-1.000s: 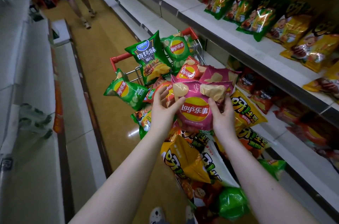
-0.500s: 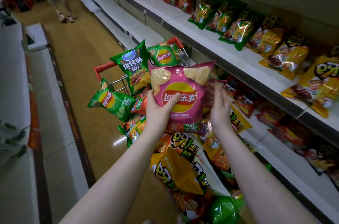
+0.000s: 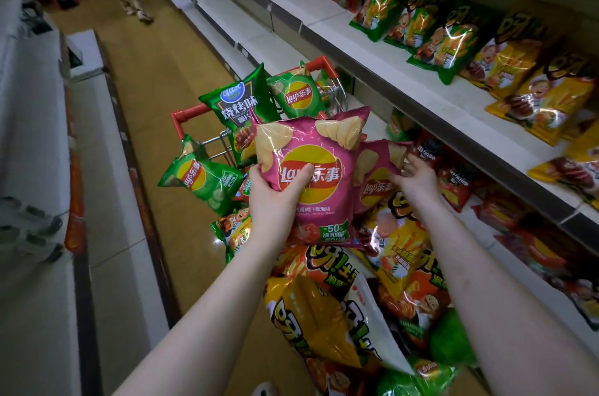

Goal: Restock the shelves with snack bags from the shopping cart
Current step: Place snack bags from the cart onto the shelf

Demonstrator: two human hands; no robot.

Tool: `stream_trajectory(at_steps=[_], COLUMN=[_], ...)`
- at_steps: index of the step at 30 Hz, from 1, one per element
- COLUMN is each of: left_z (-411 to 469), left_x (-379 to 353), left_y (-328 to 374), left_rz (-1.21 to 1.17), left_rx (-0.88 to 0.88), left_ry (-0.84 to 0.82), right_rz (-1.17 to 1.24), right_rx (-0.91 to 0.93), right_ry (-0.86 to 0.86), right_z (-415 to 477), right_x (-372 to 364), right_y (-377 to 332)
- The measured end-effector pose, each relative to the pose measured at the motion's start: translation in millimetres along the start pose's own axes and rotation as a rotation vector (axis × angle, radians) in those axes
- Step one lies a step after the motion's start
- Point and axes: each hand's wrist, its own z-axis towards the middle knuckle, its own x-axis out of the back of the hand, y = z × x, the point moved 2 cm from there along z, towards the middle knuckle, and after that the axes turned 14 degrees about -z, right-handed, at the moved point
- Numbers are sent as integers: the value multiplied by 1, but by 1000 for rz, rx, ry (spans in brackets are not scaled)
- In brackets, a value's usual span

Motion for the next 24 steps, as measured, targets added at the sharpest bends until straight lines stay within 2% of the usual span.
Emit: stream_trajectory(at_steps=[7,17,24], left_z=[-5,-23,-29], left_x=[2,18,37], left_y=[-1,23,33], left_rz=[4,-18,49], left_rx=[8,-89,-167], left_ry=[56,167,322], right_rz=[115,458,498], right_rx=[87,107,295], right_ry=[-60,-107,-36], right_z=[-11,-26,-48], right_x=[2,-8,9], right_y=[-4,-25,-63])
